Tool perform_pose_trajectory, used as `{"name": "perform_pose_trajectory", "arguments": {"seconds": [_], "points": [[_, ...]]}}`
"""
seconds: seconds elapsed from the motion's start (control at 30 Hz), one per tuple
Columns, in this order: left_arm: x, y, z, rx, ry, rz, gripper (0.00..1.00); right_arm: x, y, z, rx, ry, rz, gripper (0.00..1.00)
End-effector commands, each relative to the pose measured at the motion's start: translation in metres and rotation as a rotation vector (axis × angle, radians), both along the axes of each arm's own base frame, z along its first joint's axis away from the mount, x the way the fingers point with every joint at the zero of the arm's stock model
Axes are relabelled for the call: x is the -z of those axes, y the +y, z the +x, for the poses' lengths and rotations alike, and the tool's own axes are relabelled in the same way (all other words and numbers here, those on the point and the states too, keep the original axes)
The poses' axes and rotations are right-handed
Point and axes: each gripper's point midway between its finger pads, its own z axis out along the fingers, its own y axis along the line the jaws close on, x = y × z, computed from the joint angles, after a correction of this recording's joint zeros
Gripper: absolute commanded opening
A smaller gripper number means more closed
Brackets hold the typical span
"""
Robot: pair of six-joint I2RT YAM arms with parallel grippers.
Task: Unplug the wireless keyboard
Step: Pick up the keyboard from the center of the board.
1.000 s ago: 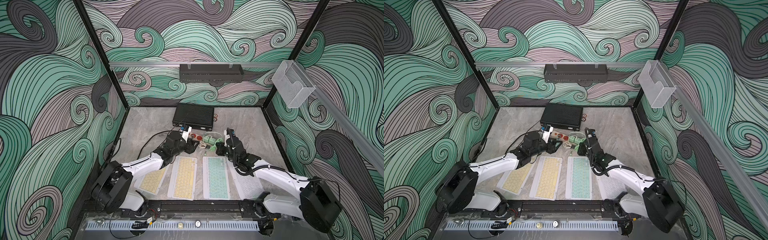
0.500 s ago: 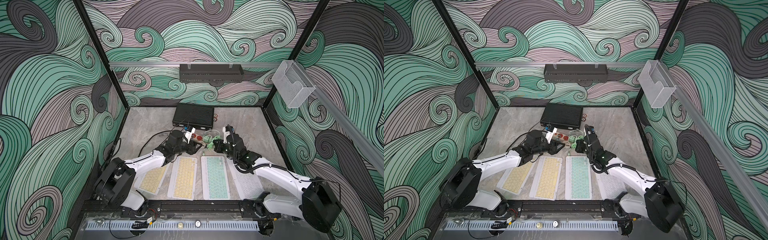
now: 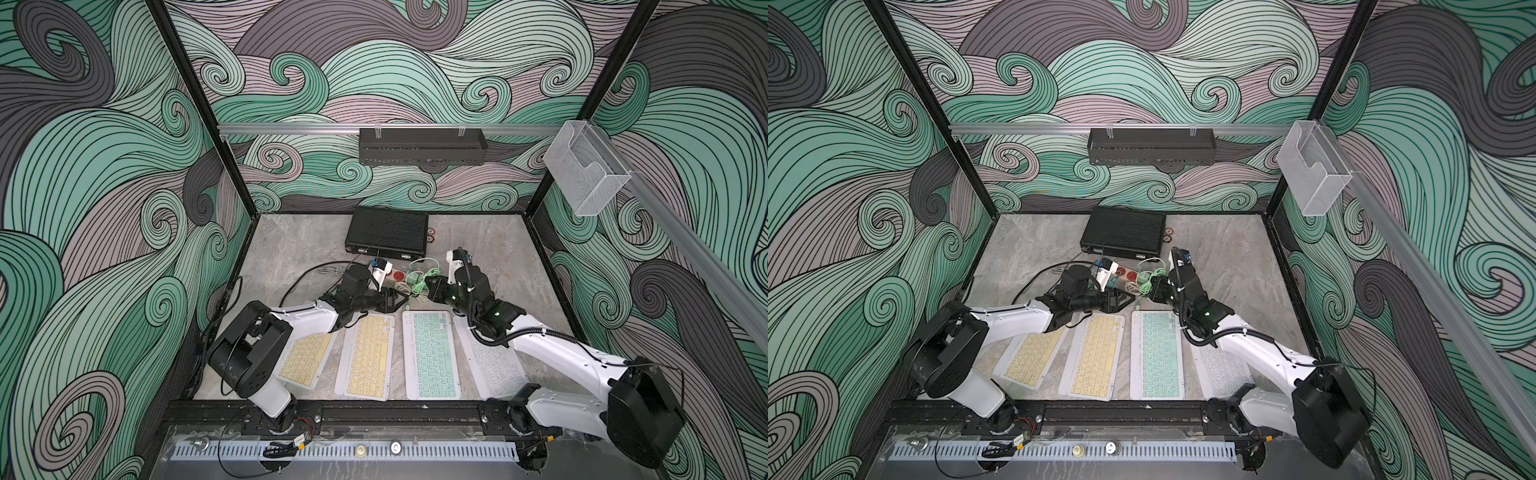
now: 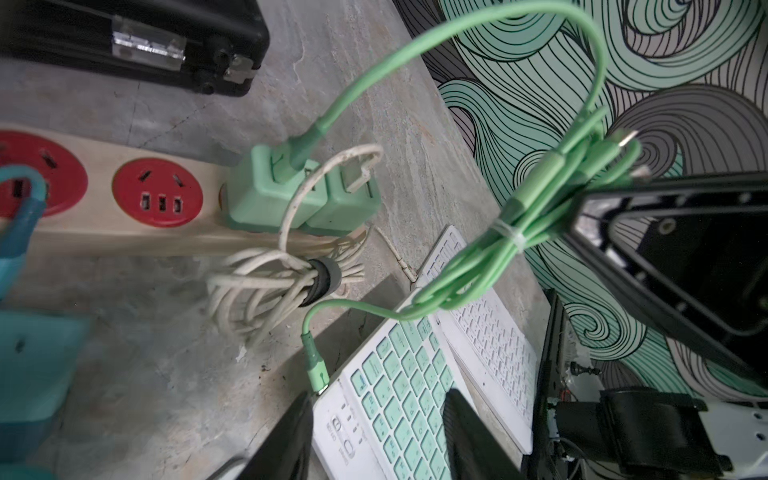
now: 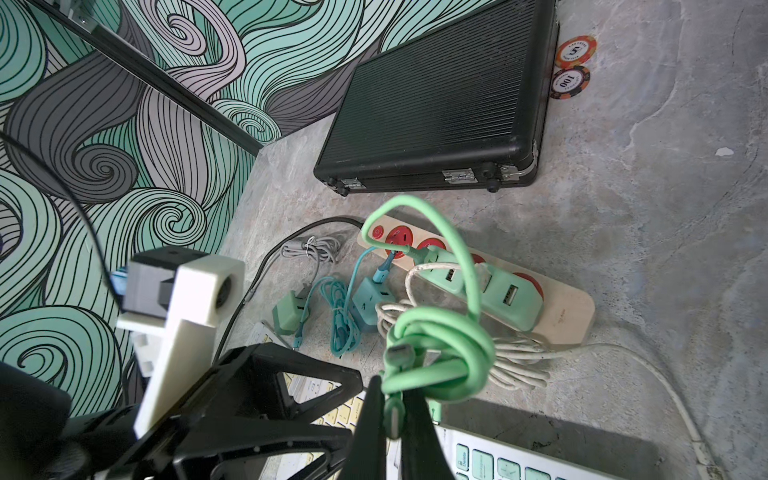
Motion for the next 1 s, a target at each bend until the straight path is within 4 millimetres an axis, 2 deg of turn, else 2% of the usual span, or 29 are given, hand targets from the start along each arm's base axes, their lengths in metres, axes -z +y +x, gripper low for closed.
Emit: {"name": "perform_pose_trajectory", "arguments": {"seconds": [0.0,0.13,0.27,0.43,0.67,0.97], "points": [[-0.004,0.001,0.002,-0.063,0.013,-0.069,0.55,-0.025,0.008,0.005,0.001,-0.043,0.074,0.00],[0.005,-0.005,0.004,-0.055,0.050,-0.057,0.57,-0.027,0.012,0.006,-0.012,-0.035,0.082,0.00],[0.005,-0.012,0.005,-0.045,0.066,-0.107,0.57,-0.027,0.013,0.006,-0.012,-0.032,0.084,0.00],[0.017,-0.008,0.006,-0.083,0.093,-0.103,0.56,-0.029,0.011,0.005,-0.007,-0.037,0.090,0.00],[0.023,-0.015,0.014,-0.077,0.090,-0.118,0.56,-0.027,0.014,0.003,-0.015,-0.021,0.108,0.00],[0.025,-0.025,0.017,-0.039,0.082,-0.148,0.49,-0.030,0.017,0.005,-0.018,-0.020,0.128,0.00]]}}
